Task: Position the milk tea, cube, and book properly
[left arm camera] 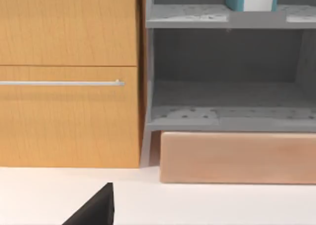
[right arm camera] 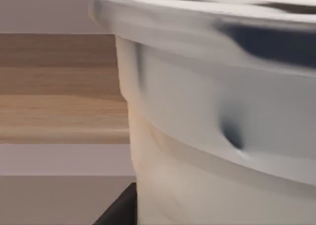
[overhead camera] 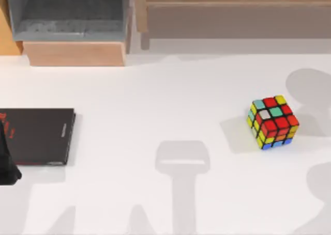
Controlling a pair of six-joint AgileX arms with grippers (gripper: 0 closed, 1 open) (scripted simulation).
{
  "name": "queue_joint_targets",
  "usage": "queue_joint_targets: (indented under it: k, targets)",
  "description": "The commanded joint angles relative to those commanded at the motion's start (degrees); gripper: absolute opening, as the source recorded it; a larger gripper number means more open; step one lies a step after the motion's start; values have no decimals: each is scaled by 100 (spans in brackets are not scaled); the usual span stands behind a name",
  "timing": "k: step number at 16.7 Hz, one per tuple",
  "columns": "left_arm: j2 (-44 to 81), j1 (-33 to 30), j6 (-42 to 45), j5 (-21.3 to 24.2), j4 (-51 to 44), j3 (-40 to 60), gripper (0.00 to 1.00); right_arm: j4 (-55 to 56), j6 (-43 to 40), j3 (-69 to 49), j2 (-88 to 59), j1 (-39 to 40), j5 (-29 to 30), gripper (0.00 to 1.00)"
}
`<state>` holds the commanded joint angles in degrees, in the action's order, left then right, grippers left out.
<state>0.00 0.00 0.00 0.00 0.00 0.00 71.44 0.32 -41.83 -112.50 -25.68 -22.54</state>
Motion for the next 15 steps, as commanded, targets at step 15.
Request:
queue_joint_targets:
  k: [15]
  targets:
    - [0, 0, 0, 0, 0, 0, 100, 1073, -12, 280, -894, -196, -234, 0]
